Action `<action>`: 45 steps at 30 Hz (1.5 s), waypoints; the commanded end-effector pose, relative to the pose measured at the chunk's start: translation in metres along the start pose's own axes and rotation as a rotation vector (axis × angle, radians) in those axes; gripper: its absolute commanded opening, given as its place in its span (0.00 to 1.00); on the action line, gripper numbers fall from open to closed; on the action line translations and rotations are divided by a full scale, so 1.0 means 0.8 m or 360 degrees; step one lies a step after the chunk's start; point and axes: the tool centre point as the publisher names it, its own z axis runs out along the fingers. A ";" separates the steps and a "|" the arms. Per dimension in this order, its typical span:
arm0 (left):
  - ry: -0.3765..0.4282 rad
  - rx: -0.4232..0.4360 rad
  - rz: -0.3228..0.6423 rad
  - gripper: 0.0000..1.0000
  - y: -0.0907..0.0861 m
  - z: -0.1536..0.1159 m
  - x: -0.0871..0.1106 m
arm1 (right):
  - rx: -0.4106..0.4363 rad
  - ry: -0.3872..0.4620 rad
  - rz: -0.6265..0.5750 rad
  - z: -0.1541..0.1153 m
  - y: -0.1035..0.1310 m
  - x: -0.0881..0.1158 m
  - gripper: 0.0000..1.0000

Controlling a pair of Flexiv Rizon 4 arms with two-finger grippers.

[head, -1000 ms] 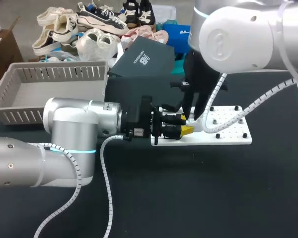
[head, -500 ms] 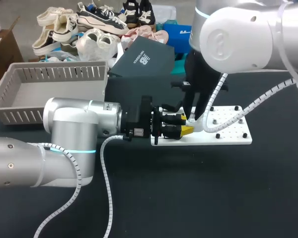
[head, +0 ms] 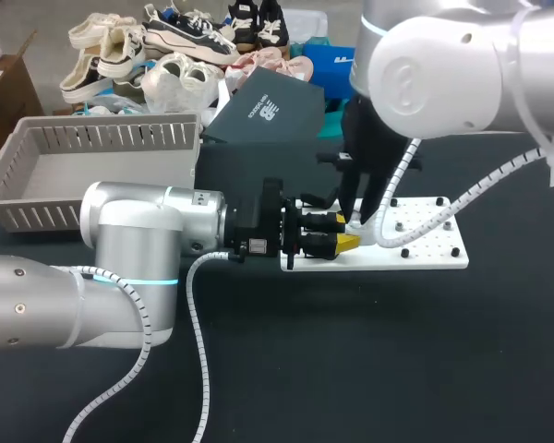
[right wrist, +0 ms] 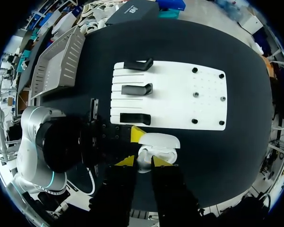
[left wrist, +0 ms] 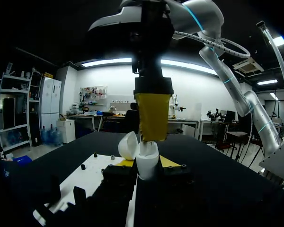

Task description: Pick up each earbud case from the left stands, insert the matching earbuds, close the lid, and place the case in the box.

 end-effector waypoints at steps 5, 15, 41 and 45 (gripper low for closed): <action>-0.0001 0.0006 0.0000 0.00 0.002 0.001 0.001 | 0.0006 0.0006 0.0009 0.004 0.001 -0.004 0.00; -0.0001 0.0006 0.0000 0.00 0.002 0.001 0.001 | 0.0015 0.0005 0.0021 0.009 -0.002 -0.006 0.00; -0.0001 0.0006 0.0000 0.00 0.002 0.001 0.001 | 0.0012 -0.0193 0.0071 -0.030 -0.020 0.007 0.93; -0.0001 0.0006 0.0000 0.00 0.002 0.001 0.001 | 0.0022 -0.0258 0.0278 -0.033 -0.039 -0.012 1.00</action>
